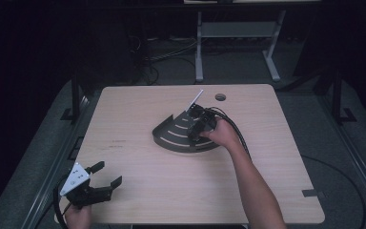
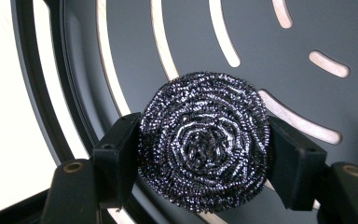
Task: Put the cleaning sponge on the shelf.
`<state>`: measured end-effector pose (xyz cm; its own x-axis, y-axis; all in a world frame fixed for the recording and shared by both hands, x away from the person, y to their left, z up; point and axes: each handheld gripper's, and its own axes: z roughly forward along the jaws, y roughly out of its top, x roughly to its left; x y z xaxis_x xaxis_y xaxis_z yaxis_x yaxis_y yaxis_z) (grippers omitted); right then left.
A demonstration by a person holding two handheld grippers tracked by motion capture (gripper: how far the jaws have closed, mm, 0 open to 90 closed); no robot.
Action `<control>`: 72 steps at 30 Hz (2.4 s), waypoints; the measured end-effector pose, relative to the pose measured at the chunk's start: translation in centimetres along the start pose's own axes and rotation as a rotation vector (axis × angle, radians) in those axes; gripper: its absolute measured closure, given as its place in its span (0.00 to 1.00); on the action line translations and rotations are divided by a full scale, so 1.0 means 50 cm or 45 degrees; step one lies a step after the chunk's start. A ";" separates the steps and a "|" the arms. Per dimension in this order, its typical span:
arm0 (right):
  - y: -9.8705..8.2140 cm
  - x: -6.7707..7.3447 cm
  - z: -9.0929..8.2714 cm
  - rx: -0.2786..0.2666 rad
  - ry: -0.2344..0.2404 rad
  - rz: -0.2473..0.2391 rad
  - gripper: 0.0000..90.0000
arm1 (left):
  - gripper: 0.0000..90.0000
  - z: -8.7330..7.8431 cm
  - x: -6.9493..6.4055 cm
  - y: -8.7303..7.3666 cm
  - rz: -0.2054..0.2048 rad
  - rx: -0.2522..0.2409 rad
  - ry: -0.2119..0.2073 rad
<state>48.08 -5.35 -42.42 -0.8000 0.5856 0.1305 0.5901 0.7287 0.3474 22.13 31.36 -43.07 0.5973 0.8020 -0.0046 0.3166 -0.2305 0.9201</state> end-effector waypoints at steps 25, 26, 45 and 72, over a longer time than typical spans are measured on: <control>-0.020 -0.021 0.017 0.013 -0.036 0.047 0.35 | 0.15 -0.001 0.000 0.000 0.006 0.002 0.004; -0.020 -0.021 0.017 0.013 -0.036 0.047 0.35 | 0.15 -0.001 0.000 0.000 0.006 0.002 0.004; -0.019 -0.019 0.023 0.028 -0.031 0.041 0.32 | 0.15 0.001 0.000 0.001 0.008 0.004 0.003; -0.023 -0.014 -0.011 -0.021 -0.033 0.028 0.26 | 0.15 0.003 0.001 0.002 0.001 0.000 0.000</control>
<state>47.89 -6.81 -42.41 -0.7837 0.6106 0.1141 0.6054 0.7097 0.3604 22.31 31.28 -43.04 0.5975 0.8018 -0.0040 0.3162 -0.2310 0.9201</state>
